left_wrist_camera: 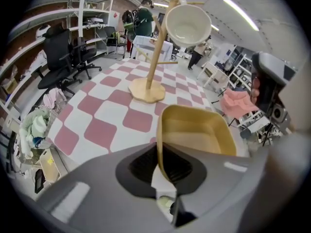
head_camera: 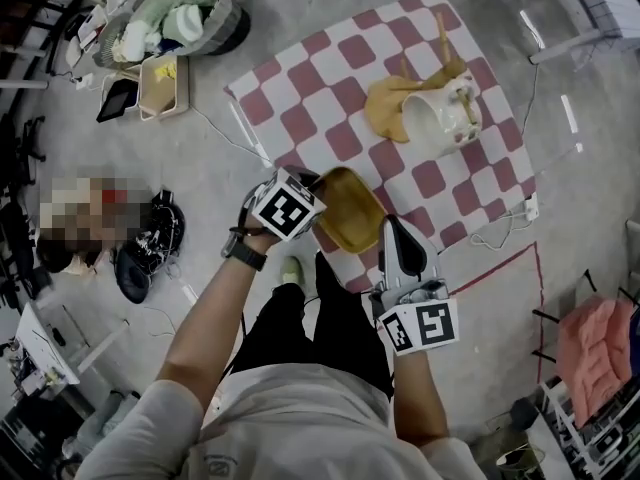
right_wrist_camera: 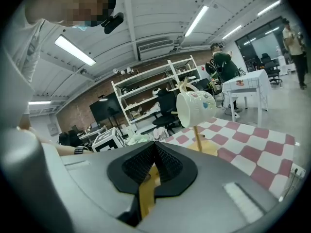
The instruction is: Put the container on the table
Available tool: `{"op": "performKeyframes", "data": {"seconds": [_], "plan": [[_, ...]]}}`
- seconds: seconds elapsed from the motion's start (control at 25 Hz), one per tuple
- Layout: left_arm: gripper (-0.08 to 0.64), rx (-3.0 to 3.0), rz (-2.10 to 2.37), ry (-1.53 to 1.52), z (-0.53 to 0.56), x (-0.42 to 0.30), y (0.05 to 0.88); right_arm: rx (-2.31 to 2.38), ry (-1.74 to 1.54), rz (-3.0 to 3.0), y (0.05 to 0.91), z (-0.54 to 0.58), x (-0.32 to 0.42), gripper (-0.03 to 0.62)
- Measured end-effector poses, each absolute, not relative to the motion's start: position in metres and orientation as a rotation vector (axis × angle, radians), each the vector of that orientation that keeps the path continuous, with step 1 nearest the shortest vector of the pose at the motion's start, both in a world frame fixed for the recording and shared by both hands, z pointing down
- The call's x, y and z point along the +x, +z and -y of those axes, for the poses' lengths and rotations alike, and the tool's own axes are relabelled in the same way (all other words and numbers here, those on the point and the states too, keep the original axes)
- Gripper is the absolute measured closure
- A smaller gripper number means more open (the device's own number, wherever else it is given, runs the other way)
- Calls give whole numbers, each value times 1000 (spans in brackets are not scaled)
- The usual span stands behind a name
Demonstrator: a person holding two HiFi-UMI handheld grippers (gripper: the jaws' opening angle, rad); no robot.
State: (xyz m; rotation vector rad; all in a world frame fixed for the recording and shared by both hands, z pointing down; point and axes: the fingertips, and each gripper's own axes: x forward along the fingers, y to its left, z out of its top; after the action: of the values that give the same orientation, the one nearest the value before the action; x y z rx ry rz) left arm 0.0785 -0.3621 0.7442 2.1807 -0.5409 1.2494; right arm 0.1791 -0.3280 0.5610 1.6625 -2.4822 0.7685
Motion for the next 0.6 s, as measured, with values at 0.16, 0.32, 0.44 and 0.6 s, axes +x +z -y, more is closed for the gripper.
{"op": "performKeyframes", "data": {"seconds": [0.16, 0.32, 0.44, 0.6], "plan": [[540, 2163, 535, 1264, 371, 84, 762, 1655, 784, 2476, 570, 332, 181, 583], [540, 2158, 531, 1298, 375, 88, 778, 1659, 801, 2463, 581, 331, 186, 583], [540, 2160, 527, 1311, 377, 92, 787, 1661, 815, 2451, 587, 329, 189, 583], [540, 2156, 533, 1303, 380, 95, 795, 1660, 829, 2447, 590, 327, 192, 583]]}}
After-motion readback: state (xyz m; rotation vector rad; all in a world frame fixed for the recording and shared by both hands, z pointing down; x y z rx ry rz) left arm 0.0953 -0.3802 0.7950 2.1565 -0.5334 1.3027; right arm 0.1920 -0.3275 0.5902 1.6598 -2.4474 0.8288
